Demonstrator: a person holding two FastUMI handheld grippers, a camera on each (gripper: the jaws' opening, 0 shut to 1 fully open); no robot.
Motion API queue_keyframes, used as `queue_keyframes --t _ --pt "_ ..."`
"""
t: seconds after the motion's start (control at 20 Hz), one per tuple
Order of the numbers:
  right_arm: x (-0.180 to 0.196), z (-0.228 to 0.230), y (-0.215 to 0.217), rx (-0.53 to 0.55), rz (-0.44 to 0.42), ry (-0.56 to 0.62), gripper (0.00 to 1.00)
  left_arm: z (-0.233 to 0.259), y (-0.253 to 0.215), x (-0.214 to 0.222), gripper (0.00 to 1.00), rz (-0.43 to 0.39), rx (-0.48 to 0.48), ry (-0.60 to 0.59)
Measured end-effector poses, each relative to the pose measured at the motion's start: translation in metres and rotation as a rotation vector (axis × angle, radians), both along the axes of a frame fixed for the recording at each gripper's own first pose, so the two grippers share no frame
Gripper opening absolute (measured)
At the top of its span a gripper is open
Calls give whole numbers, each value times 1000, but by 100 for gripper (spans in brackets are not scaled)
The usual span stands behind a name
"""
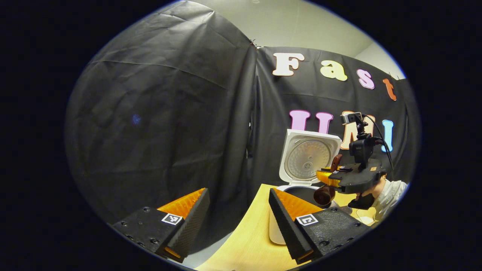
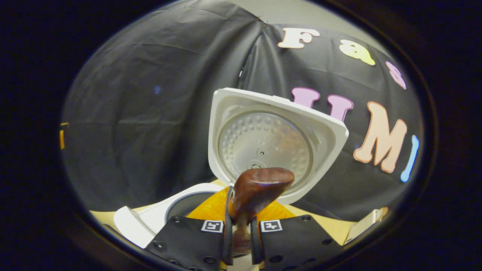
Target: Close the left gripper, press the button to open the rice cooker; take a wooden spoon from the chopstick holder with the right hand, scoop a spoonful of rice and pour it into the rice cooker, then put the wooden spoon back into the chopstick holder.
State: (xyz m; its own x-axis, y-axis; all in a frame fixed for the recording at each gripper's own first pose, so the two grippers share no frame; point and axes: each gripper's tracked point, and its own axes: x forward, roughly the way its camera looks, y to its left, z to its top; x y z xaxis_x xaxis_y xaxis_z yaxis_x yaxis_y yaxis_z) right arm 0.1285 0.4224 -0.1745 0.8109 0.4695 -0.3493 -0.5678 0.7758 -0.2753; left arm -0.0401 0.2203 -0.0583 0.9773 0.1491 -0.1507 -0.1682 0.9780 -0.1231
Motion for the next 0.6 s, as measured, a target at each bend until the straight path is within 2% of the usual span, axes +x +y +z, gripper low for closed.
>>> queue_keyframes --t 0.1,0.2,0.3,0.35,0.45,0.5,0.6 --pt "-1 5 3 -3 25 -39 20 0 0 -1 90 2 -1 -4" --pt "-5 10 4 46 31 -13 21 4 -1 -1 90 1 5 -11" --pt "-8 21 1 103 11 24 23 8 -3 0 93 -6 11 -18" --pt "-9 25 -2 122 -2 36 21 11 -5 2 90 -9 14 -24" --pt "-8 32 -11 156 -19 59 22 16 -12 6 93 -18 14 -35" --pt "-8 31 -15 170 -30 71 23 19 -16 8 90 -26 13 -41" --pt "-12 40 -39 194 -61 89 22 24 -27 16 90 -43 16 -48"
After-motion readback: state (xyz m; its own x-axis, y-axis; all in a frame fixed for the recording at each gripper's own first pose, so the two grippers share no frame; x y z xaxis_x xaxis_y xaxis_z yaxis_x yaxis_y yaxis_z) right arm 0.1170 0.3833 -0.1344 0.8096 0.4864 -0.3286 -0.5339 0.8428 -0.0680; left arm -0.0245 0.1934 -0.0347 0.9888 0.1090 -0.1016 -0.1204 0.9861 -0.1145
